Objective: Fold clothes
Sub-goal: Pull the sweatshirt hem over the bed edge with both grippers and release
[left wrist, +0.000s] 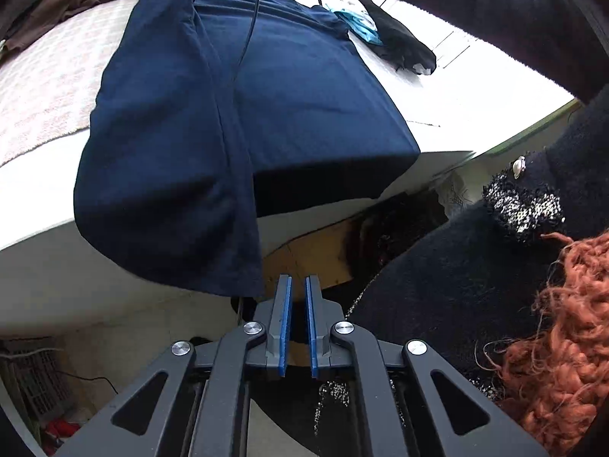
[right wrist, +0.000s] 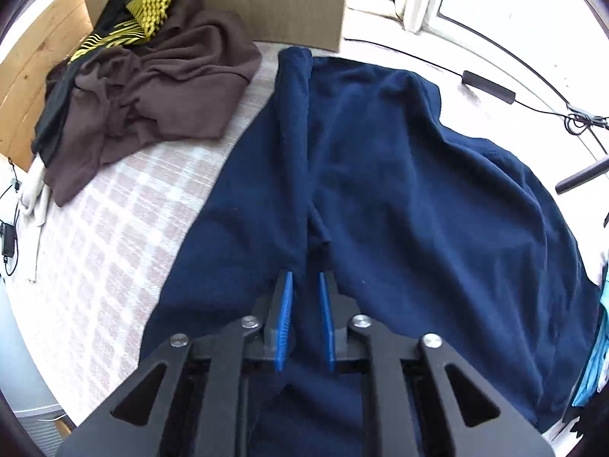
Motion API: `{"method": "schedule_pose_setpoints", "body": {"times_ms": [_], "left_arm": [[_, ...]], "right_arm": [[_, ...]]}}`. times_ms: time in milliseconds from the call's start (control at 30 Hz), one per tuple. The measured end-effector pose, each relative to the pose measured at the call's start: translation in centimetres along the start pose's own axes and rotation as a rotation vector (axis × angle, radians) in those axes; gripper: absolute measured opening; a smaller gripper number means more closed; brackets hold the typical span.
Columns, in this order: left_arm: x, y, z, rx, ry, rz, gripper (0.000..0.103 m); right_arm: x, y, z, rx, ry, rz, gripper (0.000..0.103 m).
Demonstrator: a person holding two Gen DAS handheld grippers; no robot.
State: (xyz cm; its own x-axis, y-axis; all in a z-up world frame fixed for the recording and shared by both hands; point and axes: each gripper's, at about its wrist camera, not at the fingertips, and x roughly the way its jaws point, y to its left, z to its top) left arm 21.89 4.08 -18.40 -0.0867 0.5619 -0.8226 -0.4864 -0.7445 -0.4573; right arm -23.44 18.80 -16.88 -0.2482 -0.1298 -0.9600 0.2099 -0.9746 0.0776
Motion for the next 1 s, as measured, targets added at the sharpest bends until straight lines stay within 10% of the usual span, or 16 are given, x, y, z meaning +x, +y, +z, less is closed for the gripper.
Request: {"method": "schedule_pose_setpoints", "body": {"times_ms": [400, 467, 533, 700, 1000], "left_arm": [[-5.4, 9.3, -4.8, -0.154, -0.041, 0.148, 0.019], [-5.1, 10.2, -4.5, -0.105, -0.030, 0.103, 0.019], [-4.3, 10.7, -4.3, -0.056, 0.002, 0.081, 0.021], [-1.6, 12.5, -2.4, -0.009, 0.028, 0.070, 0.022], [-0.6, 12.2, -0.8, 0.060, 0.043, 0.008, 0.022]], "right_arm": [[-19.2, 0.7, -14.8, -0.065, -0.207, 0.404, 0.025], [-19.7, 2.0, -19.0, -0.065, -0.197, 0.387, 0.029], [-20.2, 3.3, -23.2, -0.066, -0.186, 0.370, 0.056], [-19.5, 6.9, -32.9, -0.050, -0.128, 0.348, 0.057], [-9.1, 10.2, -34.6, 0.097, -0.035, 0.320, 0.056]]}}
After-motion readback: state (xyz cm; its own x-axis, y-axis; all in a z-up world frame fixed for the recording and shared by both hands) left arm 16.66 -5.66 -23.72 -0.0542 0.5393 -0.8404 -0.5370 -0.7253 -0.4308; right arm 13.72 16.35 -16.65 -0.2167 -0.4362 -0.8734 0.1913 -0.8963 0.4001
